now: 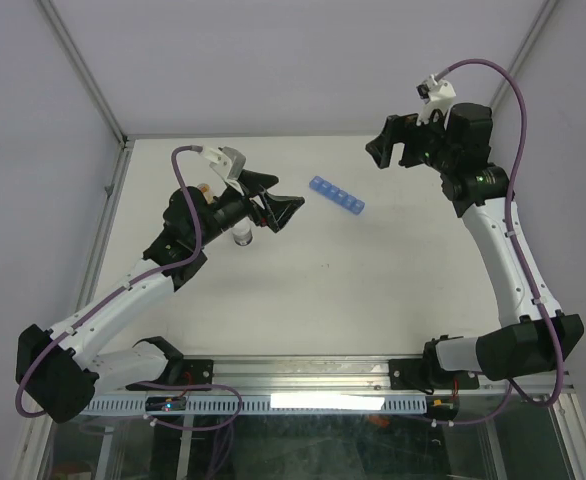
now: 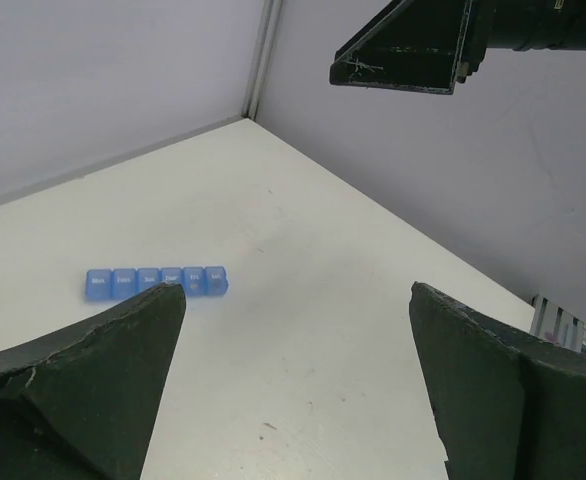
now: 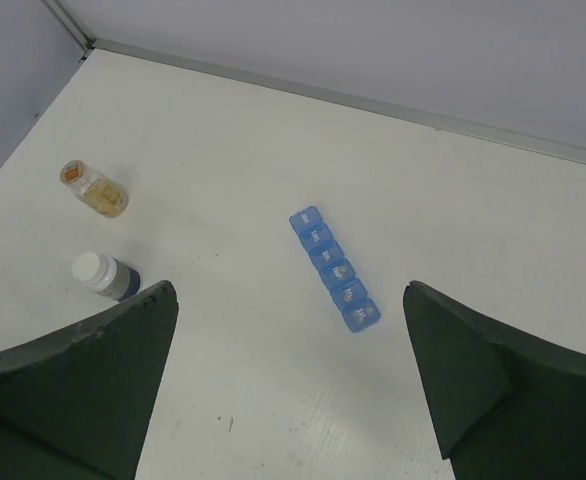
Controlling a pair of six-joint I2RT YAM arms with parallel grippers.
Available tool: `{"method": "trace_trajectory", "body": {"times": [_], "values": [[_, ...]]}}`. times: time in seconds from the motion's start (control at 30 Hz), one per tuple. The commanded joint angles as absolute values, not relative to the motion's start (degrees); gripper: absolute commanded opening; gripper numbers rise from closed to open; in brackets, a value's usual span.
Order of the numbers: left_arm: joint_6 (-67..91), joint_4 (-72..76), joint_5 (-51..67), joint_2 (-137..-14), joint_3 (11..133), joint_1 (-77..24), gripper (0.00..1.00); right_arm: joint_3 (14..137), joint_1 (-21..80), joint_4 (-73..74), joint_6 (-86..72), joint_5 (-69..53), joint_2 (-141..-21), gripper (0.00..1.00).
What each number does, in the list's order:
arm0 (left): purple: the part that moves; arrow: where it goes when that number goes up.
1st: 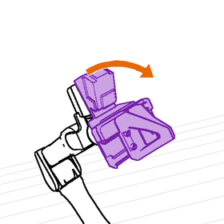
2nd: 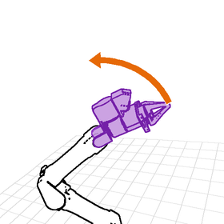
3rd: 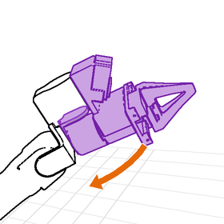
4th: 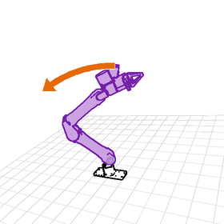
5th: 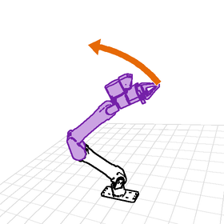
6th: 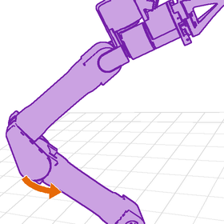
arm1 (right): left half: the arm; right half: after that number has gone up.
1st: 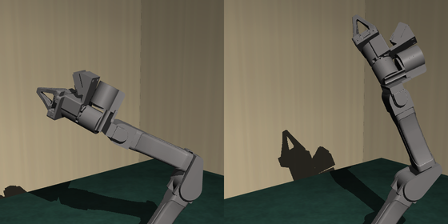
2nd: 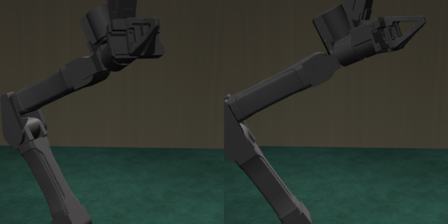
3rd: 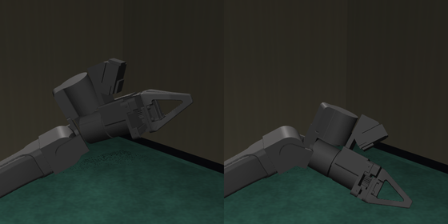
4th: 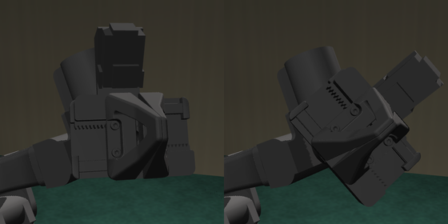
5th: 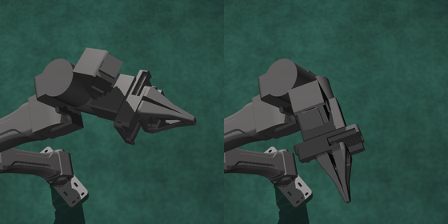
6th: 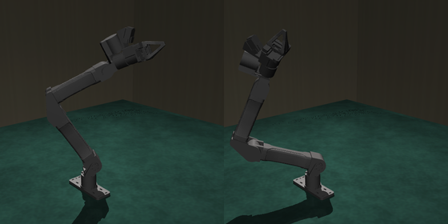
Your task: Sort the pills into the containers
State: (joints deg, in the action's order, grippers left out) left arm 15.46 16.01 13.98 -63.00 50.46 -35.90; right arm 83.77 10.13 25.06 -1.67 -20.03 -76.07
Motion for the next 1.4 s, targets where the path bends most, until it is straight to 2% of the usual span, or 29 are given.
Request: {"method": "trace_trajectory", "body": {"times": [0.0, 0.13, 0.3, 0.47, 0.7, 0.93, 1.17, 1.37], "values": [[13.6, 17.8, 13.8, -63.5, 52.1, -35.4, 0.99, 83.0, 9.6, 20.0, -1.0, -18.4, -74.5, 0.99], [13.5, 18.5, 13.7, -64.5, 51.6, -35.4, 0.99, 81.0, 9.6, 18.7, 4.5, -25.0, -76.6, 0.99], [13.6, 19.7, 13.2, -65.9, 50.0, -35.4, 0.99, 80.0, 9.7, 22.2, 17.9, -39.4, -81.6, 0.99], [14.6, 21.7, 13.5, -67.4, 47.9, -35.3, 0.99, 81.9, 9.8, 25.7, 25.1, -43.3, -89.9, 0.99], [15.3, 24.9, 13.3, -68.1, 44.0, -35.3, 0.99, 96.4, 13.4, 38.6, 31.7, -30.6, -107.9, 0.99], [13.6, 25.1, 12.5, -68.7, 43.4, -35.3, 0.99, 104.2, 16.7, 36.7, 28.7, -21.5, -119.4, 0.98], [12.0, 24.7, 11.1, -68.0, 42.4, -35.3, 0.99, 112.8, 18.6, 40.7, 27.6, -20.2, -128.2, 0.88], [11.8, 24.4, 11.0, -67.4, 41.8, -35.3, 0.99, 116.6, 18.6, 42.2, 26.9, -18.6, -131.8, 0.76]]}}
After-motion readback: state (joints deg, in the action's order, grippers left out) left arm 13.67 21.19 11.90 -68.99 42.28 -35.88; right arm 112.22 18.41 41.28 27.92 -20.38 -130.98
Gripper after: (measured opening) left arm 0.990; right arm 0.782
